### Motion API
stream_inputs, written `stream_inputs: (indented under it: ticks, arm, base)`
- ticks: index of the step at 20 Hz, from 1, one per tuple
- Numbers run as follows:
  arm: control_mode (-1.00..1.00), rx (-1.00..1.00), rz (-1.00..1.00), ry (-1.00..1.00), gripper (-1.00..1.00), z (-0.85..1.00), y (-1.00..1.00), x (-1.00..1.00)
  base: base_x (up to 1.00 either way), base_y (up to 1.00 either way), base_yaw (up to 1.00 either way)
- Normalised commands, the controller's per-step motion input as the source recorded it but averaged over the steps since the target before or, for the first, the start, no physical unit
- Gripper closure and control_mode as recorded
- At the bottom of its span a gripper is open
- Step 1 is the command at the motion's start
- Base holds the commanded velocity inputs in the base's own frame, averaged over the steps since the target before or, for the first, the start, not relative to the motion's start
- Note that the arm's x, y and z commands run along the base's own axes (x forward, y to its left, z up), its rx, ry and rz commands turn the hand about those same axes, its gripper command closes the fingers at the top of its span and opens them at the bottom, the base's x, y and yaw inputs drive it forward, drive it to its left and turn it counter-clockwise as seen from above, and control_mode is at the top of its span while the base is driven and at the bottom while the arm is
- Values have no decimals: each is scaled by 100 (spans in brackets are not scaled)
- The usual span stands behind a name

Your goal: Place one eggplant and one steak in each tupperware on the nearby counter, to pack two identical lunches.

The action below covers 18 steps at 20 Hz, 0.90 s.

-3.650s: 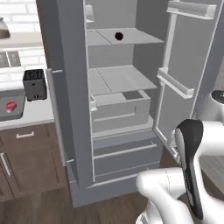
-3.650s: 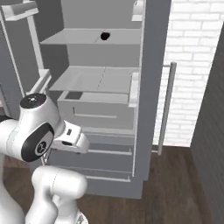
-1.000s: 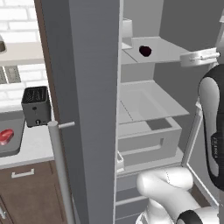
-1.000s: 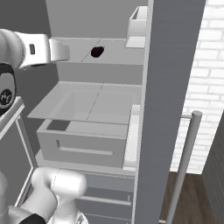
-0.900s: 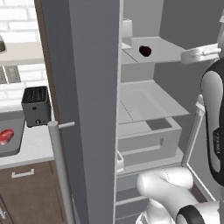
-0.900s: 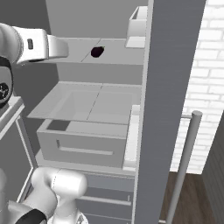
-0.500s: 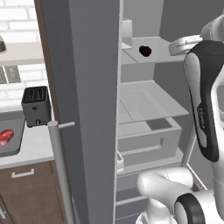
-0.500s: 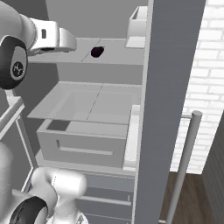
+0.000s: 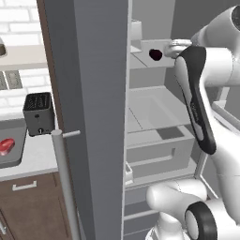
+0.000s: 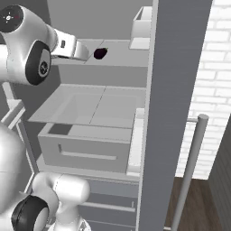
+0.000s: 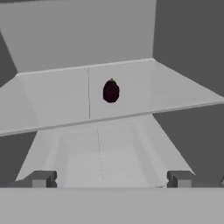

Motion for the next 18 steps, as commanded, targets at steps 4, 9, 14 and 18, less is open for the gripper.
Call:
stream_inputs:
  ticks: [4, 9, 14, 18]
  arm:
    - [-100, 0, 1, 0, -100, -27, 0, 100]
    - [-100, 0, 0, 0, -100, -5, -3, 88]
    - [-100, 1, 1, 5, -100, 0, -13, 54]
    - [-100, 0, 2, 7, -100, 0, -3, 26]
  base:
    - [0, 0, 0]
    - [0, 0, 0]
    - [0, 0, 0]
    - [0, 0, 0]
